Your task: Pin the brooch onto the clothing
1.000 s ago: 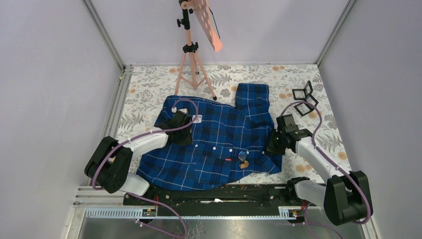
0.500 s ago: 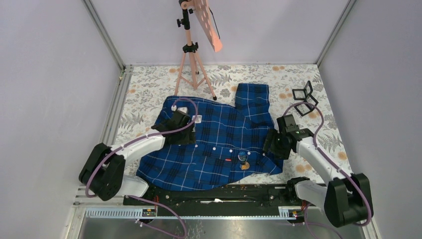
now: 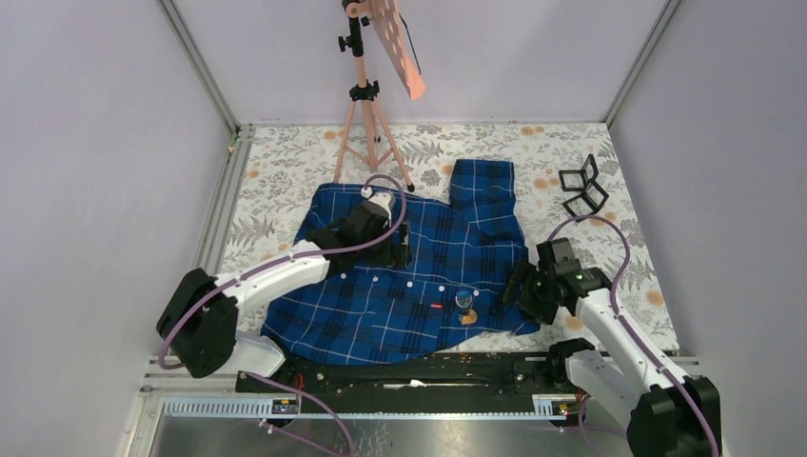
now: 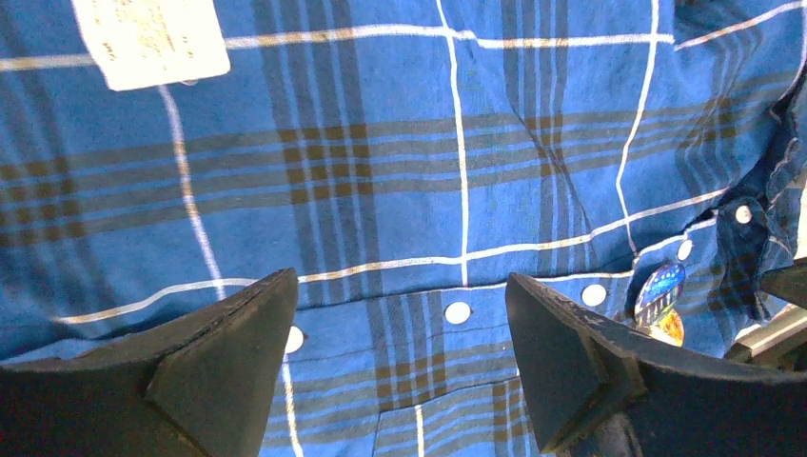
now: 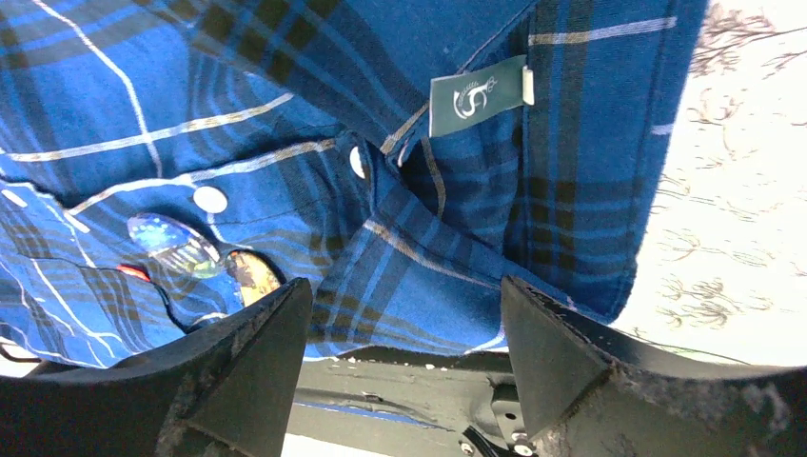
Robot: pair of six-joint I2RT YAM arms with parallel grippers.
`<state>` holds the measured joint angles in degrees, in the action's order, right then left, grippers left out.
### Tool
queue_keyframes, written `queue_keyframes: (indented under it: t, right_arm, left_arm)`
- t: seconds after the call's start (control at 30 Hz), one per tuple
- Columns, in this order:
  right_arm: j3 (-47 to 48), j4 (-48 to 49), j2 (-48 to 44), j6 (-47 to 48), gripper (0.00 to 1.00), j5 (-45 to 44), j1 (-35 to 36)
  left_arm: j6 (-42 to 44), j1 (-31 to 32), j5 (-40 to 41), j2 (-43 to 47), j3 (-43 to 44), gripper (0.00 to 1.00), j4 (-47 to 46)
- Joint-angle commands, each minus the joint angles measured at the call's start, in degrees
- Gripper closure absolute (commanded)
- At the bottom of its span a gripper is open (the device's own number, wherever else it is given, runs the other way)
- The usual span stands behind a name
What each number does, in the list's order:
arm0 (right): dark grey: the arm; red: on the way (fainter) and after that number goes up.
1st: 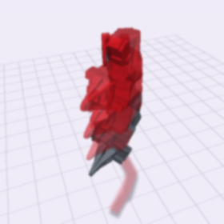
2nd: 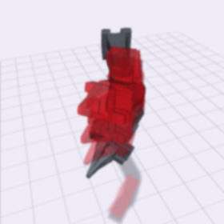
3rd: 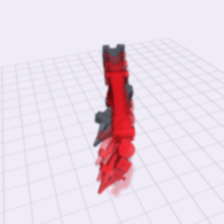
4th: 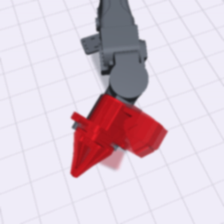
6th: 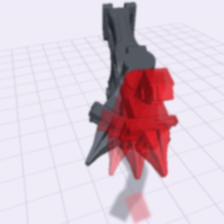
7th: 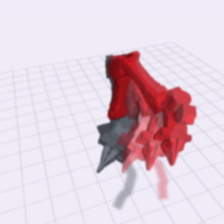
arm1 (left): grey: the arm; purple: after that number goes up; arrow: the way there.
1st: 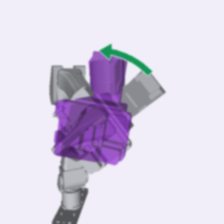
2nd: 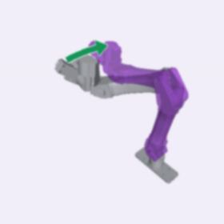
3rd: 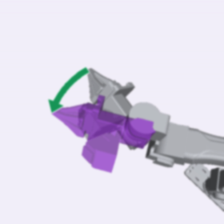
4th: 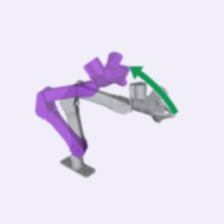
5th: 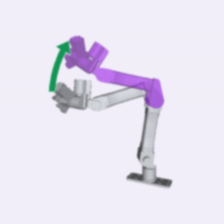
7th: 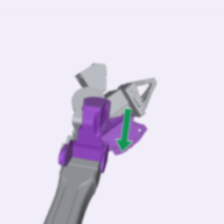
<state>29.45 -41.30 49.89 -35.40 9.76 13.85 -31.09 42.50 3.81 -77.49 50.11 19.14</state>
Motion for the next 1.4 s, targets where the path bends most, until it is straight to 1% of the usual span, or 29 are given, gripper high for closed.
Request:
queue_keyframes:
  t: [0.0,0.03,0.1,0.13,0.2,0.23,0.3,0.33,0.43,0.53,0.63,0.67,0.73,0.77,0.8,0.83,0.87,0.93,1.03,1.1,1.17,1.27,1.37]
  right_arm:
    - [-2.38,6.63,4.61,-3.26,0.23,4.06,0.83]
    - [-2.84,8.16,6.32,-3.25,0.26,3.67,0.83]
    - [-2.81,11.09,10.09,-2.90,0.36,2.90,0.84]
    - [-2.19,11.99,11.86,-2.71,0.38,2.63,0.89]
    - [-0.80,13.95,15.41,-2.53,0.54,2.15,0.84]
    - [0.29,14.63,17.12,-2.30,0.69,1.58,0.85]
    - [3.08,14.64,19.34,-1.01,0.81,-0.01,0.85]
    - [4.78,14.21,20.30,-0.11,0.85,-1.07,0.83]
    - [9.82,12.36,24.54,2.63,0.88,-6.15,0.75]
    - [14.13,10.04,29.80,5.27,0.89,-9.13,0.38]
    - [15.34,9.82,32.12,6.52,0.87,-9.45,-0.97]
    - [15.29,9.70,32.14,6.77,0.82,-9.43,-1.58]
    - [15.12,8.78,30.89,7.07,0.64,-9.41,-2.34]
    - [14.95,8.02,30.03,7.17,0.48,-9.43,-2.41]
    - [14.69,7.17,28.94,7.26,0.37,-9.41,-2.41]
    - [14.21,6.18,27.76,7.24,0.30,-9.48,-2.42]
    - [13.81,4.92,26.31,7.17,0.26,-9.42,-2.42]
    - [12.24,3.05,22.49,6.68,0.25,-9.05,-2.34]
    - [9.15,1.75,14.88,4.57,0.25,-5.39,-1.58]
    - [7.77,0.48,11.25,2.37,0.25,-4.18,0.23]
    - [6.30,-0.08,7.97,-0.15,0.24,-3.87,2.39]
    - [2.05,4.45,4.12,-4.48,0.24,-1.36,4.21]
    - [-1.03,11.18,3.63,-7.97,0.24,0.71,5.36]
  left_arm:
    - [-3.97,-0.09,-6.18,-5.32,-1.13,0.13,-7.69]
    - [-4.60,-0.29,-5.86,-6.84,-1.19,0.13,-8.20]
    - [-5.32,-0.95,-5.83,-9.48,-1.50,0.13,-9.85]
    - [-5.98,-1.66,-6.03,-11.05,-1.87,0.13,-10.97]
    - [-6.49,-3.48,-7.03,-13.35,-2.34,0.13,-12.70]
    - [-6.60,-4.54,-7.18,-14.37,-2.41,0.13,-13.26]
    - [-6.35,-6.50,-6.95,-15.80,-2.53,0.13,-14.04]
    - [-6.12,-7.53,-6.49,-16.17,-2.43,0.13,-14.07]
    - [-5.63,-9.98,-5.04,-17.17,-1.37,0.13,-13.93]
    - [-5.53,-12.54,-4.69,-18.50,-0.75,0.13,-14.50]
    - [-4.74,-13.57,-4.18,-18.72,-0.33,0.13,-15.22]
    - [-4.07,-13.58,-4.08,-18.58,-0.07,0.13,-15.13]
    - [-2.91,-13.54,-4.55,-17.91,0.24,0.13,-15.21]
    - [-2.33,-13.46,-4.94,-17.38,0.25,0.13,-15.25]
    - [-1.51,-13.23,-5.24,-16.62,0.19,0.13,-15.34]
    - [-0.53,-12.86,-5.38,-15.72,0.09,0.13,-15.35]
    - [0.32,-12.21,-5.21,-14.51,0.00,0.13,-15.09]
    - [1.85,-10.62,-4.40,-12.23,0.07,0.12,-13.94]
    - [3.39,-6.96,-1.94,-8.06,0.58,0.12,-11.64]
    - [4.09,-4.63,-0.40,-6.12,0.48,0.12,-10.64]
    - [4.03,-3.15,-0.65,-3.80,0.00,0.12,-10.48]
    - [2.78,-2.40,-3.07,-1.89,-1.04,0.12,-11.16]
    - [1.85,-1.95,-6.12,-1.31,-2.35,0.12,-13.70]
